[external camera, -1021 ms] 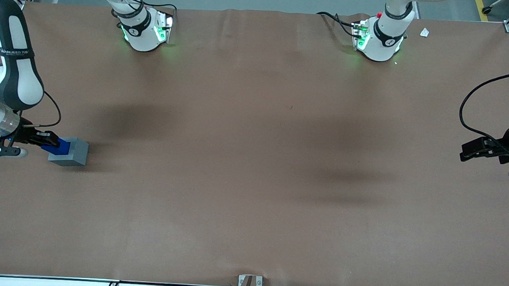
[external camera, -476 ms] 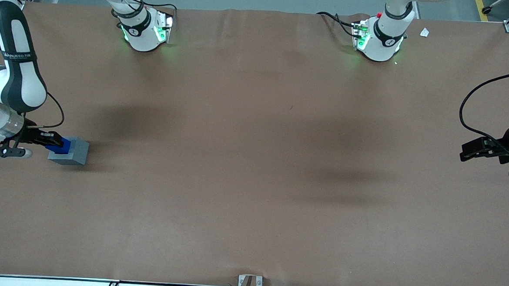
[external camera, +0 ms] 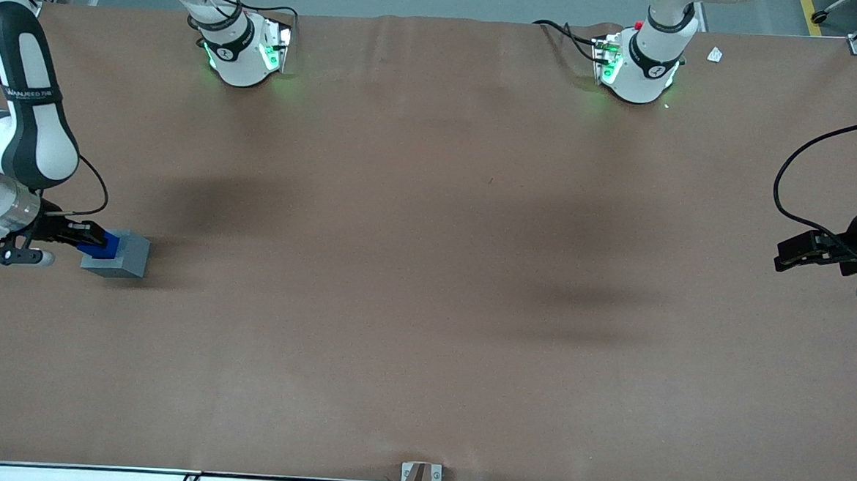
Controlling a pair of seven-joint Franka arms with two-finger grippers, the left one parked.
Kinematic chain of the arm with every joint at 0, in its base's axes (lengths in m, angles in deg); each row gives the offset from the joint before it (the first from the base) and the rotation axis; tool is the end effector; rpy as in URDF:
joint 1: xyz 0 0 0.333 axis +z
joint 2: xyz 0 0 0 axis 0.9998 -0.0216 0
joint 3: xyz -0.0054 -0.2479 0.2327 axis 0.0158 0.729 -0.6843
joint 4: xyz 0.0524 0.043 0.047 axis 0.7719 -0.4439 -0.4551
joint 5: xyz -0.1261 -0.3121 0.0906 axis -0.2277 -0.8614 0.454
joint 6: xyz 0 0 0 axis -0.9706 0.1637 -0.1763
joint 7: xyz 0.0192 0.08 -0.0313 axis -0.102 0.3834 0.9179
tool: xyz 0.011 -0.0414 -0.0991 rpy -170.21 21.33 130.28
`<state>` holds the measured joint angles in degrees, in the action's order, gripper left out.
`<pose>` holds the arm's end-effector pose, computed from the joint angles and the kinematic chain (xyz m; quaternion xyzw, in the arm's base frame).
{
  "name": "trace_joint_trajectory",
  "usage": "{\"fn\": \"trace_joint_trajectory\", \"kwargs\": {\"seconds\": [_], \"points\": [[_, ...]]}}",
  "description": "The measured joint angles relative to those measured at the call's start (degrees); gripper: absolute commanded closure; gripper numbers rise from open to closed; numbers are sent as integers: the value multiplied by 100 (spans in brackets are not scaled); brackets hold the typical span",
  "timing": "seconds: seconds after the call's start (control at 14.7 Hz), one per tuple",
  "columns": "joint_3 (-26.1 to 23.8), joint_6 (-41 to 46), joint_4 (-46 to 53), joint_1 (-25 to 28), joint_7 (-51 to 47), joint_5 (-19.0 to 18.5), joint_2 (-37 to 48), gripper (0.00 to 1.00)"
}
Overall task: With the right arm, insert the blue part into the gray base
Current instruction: 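Lower the blue block into the gray base's opening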
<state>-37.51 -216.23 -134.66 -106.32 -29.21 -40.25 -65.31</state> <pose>0.5445 -0.1825 0.3460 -0.9999 -0.0070 0.0056 0.0115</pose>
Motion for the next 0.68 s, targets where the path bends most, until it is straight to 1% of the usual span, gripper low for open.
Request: {"fn": "trace_joint_trajectory", "kwargs": {"seconds": [0.07,0.41,0.68], "points": [[-5,-9,15,2,0,0,2,0],[-73,56,126,106,9,0,169,0],[-102,696,203,457,-21,3,749,0]]}}
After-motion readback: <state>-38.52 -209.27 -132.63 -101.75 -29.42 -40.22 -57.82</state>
